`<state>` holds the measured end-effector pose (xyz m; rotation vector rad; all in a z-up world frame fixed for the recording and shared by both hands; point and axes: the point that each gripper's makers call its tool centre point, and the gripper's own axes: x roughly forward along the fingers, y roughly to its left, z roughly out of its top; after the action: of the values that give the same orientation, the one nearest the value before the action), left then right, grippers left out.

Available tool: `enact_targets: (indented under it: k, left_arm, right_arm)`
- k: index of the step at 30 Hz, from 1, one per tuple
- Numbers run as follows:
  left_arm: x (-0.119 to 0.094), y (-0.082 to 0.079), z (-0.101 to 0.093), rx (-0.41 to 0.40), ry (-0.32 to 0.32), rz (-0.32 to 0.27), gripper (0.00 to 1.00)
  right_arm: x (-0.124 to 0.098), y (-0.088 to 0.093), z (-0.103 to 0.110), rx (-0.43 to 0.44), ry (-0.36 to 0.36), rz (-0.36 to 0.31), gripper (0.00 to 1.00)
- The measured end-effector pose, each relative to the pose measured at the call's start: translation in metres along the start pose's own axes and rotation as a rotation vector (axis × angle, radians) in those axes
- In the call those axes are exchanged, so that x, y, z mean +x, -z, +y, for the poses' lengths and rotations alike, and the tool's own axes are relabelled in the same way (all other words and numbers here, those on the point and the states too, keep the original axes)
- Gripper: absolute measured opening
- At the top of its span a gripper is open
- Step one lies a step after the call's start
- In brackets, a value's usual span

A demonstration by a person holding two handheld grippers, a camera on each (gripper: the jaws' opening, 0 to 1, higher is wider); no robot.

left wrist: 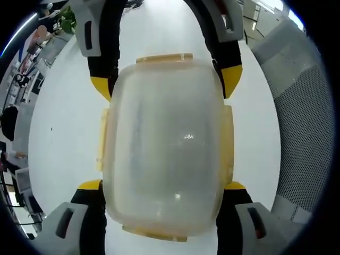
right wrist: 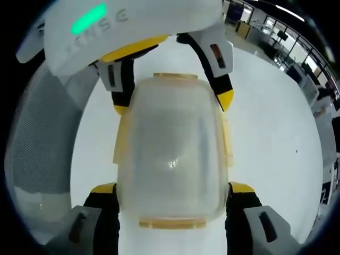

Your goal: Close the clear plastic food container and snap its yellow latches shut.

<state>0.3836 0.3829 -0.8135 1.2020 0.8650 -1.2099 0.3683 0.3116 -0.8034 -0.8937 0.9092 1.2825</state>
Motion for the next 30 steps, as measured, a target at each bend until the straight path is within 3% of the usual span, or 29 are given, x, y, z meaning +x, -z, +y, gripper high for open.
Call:
enact_targets:
  k: [30]
  left_arm:
    - [0.006,0.004,0.027,-0.013,0.005,-0.003,0.87]
  right_arm:
    - [0.003,-0.002,-0.028,-0.007,-0.001,0.007,0.83]
